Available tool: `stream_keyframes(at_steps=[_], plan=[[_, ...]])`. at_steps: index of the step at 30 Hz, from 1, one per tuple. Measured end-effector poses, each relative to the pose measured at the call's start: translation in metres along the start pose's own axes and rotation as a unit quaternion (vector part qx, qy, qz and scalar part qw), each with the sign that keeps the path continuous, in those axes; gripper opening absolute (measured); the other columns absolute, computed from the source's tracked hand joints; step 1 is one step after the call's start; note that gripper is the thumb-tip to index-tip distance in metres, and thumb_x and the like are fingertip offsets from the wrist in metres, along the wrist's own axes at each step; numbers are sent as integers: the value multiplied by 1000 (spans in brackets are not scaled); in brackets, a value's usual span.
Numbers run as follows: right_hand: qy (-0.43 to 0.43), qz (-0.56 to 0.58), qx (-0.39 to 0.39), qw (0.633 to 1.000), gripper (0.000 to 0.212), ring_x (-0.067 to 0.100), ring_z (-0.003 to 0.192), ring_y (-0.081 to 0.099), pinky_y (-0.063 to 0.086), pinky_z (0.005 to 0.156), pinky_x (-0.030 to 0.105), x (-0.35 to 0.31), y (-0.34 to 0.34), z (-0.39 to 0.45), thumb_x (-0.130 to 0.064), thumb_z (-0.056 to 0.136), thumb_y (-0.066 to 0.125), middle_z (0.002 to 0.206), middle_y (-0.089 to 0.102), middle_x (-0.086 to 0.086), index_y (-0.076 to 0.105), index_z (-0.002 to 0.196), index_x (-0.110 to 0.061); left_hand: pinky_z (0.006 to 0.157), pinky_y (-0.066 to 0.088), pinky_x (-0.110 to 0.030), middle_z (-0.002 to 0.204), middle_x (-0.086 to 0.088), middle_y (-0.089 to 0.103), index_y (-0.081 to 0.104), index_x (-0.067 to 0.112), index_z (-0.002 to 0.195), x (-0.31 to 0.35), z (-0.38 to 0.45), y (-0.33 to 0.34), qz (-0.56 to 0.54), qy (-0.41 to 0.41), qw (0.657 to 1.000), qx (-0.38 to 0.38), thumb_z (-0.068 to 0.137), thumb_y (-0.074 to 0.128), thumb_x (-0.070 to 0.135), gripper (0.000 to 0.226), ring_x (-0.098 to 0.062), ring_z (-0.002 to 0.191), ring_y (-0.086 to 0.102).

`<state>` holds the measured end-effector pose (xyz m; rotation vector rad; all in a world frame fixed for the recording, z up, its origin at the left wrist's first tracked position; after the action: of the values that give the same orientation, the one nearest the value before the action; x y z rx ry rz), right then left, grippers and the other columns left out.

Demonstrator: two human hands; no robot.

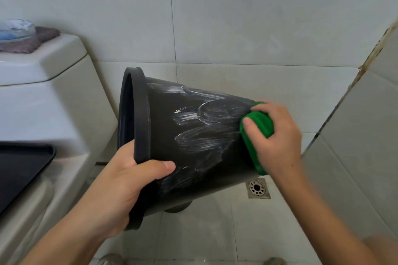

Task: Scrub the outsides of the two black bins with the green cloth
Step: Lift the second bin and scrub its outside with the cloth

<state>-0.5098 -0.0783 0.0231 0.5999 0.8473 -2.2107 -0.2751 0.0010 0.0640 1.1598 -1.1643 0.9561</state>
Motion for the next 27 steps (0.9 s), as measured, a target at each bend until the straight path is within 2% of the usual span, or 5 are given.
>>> stream_keyframes(at_steps=[3,12,17,19,27], plan=[[42,3,2,999,31,-13,90,50,31,79,-2,8,-4,6,-51,78,51,101,57,-14,61,96,-28,60,61,-36,95,-17,77,79,18,88,-2,-2,-3,3,12,1000,13,46,70,25,43,-34,85,74],[-141,2,-33,989,35,19,117,58,46,96,25,-29,12,-41,-38,81,63,128,59,8,66,104,-12,62,60,-28,95,-13,77,78,19,86,-8,2,3,-5,7,999,38,45,70,27,43,-28,84,75],[3,9,8,1000,42,6,114,52,35,94,6,-5,3,-18,-44,82,56,128,58,1,64,110,-14,56,59,-30,95,-11,78,79,22,86,-11,1,8,-33,2,998,54,61,67,10,30,-27,83,76],[17,8,12,1000,47,12,120,52,39,100,19,-8,9,-22,-45,84,54,132,56,3,61,118,-13,66,60,-27,100,-9,78,79,23,93,-13,3,12,-32,17,998,53,64,69,14,32,-26,90,75],[-256,38,-43,965,55,32,135,46,41,109,44,-62,33,-73,-37,99,42,140,48,23,40,137,3,87,58,-36,112,-7,75,72,17,113,-18,13,26,-64,18,994,83,79,64,25,36,-25,107,71]])
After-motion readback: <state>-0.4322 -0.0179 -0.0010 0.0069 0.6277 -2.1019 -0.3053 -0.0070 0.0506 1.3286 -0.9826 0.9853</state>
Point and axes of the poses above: each hand's wrist, its own z-axis towards the middle knuckle, its own y-axis out of the palm, x = y × z, the point moved 2 cm from there along z, towards the middle knuckle
